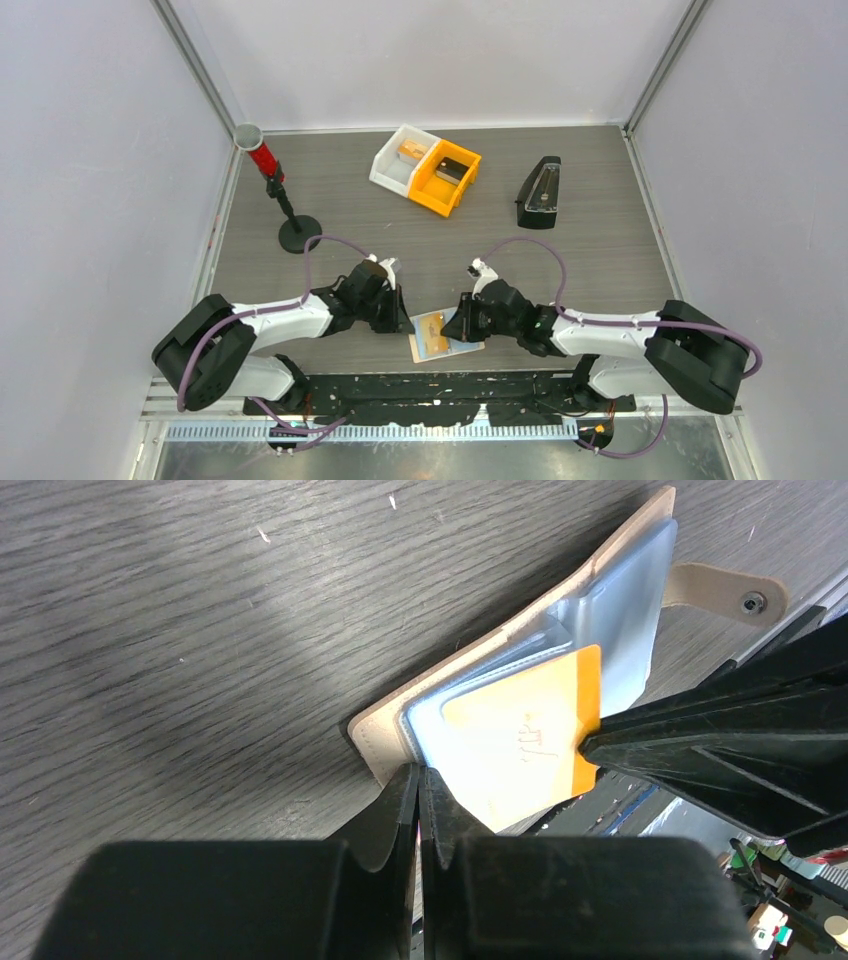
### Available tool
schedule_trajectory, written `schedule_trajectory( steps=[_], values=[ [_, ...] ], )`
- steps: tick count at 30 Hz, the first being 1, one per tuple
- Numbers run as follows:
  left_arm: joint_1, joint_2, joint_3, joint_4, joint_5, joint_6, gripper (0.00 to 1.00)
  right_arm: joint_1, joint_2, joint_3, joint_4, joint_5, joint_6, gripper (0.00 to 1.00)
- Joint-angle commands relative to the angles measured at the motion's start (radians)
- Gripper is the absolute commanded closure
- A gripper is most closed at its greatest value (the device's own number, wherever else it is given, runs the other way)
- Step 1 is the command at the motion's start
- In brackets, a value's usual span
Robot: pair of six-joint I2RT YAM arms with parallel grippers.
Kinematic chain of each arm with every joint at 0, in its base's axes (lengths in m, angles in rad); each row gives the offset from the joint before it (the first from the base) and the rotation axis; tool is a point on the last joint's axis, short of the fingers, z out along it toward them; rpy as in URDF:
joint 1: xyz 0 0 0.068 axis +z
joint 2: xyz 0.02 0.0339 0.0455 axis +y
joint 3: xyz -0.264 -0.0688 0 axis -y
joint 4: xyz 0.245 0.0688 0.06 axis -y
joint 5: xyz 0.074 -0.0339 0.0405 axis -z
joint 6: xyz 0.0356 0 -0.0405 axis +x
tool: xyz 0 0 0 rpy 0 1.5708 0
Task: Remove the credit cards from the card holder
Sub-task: Remove the credit card from the card holder.
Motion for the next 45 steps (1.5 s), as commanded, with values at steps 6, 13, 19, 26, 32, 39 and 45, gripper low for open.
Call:
schedule_trajectory(
  steps=[6, 13, 19, 26, 32, 39, 45],
  values=[
    [-0.006, 0.005, -0.009, 0.012, -0.034, -0.001, 0.94, -0.02, -0.129, -0.035, -0.071, 0.072, -0.018, 0.95],
    [-0.006, -0.027, 0.003, -0.01, -0.032, 0.002, 0.91, -0.041, -0.237, -0.058, -0.134, 0.078, -0.018, 0.95],
    [-0.009, -0.1, 0.048, -0.079, 0.006, 0.003, 0.75, -0.055, -0.378, -0.048, -0.227, 0.089, -0.029, 0.95],
    [-0.023, -0.246, 0.101, -0.137, 0.02, -0.023, 0.51, -0.057, -0.514, -0.035, -0.275, 0.106, -0.002, 0.95],
    [-0.023, -0.344, 0.104, -0.111, 0.061, -0.047, 0.41, -0.057, -0.609, -0.075, -0.147, 0.084, 0.074, 0.95],
    [-0.023, -0.423, 0.04, 0.076, 0.118, -0.15, 0.38, -0.057, -0.723, -0.178, 0.089, 0.078, 0.191, 0.95],
    [-0.023, -0.432, 0.023, 0.167, 0.128, -0.18, 0.36, -0.057, -0.762, -0.19, 0.175, 0.072, 0.183, 0.95]
  ],
)
